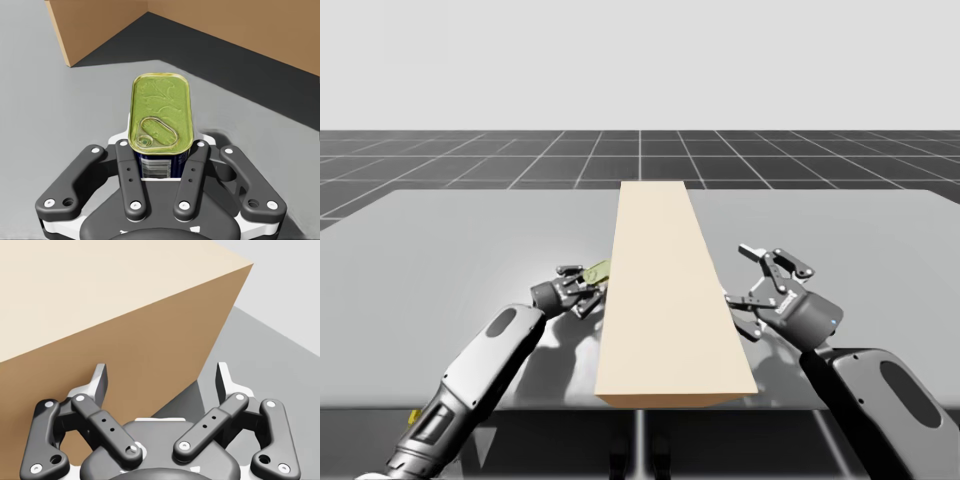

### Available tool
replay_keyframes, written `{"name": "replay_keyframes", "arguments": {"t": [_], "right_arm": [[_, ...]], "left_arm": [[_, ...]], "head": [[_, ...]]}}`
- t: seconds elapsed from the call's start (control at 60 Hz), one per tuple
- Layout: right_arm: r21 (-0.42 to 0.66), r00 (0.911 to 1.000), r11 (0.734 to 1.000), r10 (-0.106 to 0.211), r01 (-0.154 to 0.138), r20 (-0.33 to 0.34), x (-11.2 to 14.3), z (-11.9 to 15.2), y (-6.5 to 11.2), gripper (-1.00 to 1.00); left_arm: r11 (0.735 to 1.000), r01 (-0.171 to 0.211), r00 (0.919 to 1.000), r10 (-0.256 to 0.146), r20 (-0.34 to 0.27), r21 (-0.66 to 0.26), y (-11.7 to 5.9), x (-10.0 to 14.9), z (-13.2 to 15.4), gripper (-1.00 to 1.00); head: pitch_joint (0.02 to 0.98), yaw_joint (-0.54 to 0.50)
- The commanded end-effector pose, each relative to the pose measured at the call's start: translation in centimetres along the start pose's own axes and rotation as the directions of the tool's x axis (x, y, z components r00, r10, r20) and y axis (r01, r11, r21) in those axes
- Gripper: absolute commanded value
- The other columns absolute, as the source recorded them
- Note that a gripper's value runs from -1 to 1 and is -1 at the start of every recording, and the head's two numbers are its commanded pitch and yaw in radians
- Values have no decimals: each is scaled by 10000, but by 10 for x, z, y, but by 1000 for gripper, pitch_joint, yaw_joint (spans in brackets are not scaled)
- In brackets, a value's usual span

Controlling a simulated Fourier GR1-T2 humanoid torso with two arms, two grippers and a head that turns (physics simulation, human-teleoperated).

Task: Retrieve the object from inside the box.

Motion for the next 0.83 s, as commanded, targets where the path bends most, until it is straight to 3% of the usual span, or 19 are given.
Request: {"name": "replay_keyframes", "arguments": {"t": [0.017,0.15,0.3,0.417,0.567,0.633,0.683,0.8,0.833], "right_arm": [[1568,9995,9876,-87,37,314,6,-5,18,-1000],[1498,9993,9887,-118,65,342,7,-4,16,-1000],[1413,9993,9899,-173,122,343,6,-5,15,-1000],[982,9988,9951,-106,58,480,6,-6,12,-1000],[410,9962,9986,-359,327,796,9,-7,8,-1000],[228,9942,9985,-526,507,936,9,-8,7,-1000],[135,9941,9989,-468,457,975,9,-9,6,-1000],[119,9898,9966,-822,813,1166,12,-8,4,-1000],[68,9902,9958,-915,913,1054,13,-7,2,-1000]], "left_arm": [[9987,484,9984,-489,280,172,13,18,47,1000],[9946,499,9976,-541,441,912,17,29,77,1000],[9823,1058,9904,-1180,717,1544,17,71,99,1000],[9705,1642,9792,-1820,900,1763,19,111,105,1000],[9583,1994,9666,-2267,1195,2047,34,153,101,1000],[9562,2006,9637,-2317,1324,2130,41,169,97,1000],[9557,2017,9614,-2350,1433,2142,45,181,94,1000],[9483,2162,9523,-2573,1639,2325,55,210,89,1000],[9506,2053,9511,-2499,1818,2330,58,219,88,1000]], "head": [[224,17],[221,15],[217,13],[215,14],[211,12],[209,8],[210,7],[212,6],[212,6]]}}
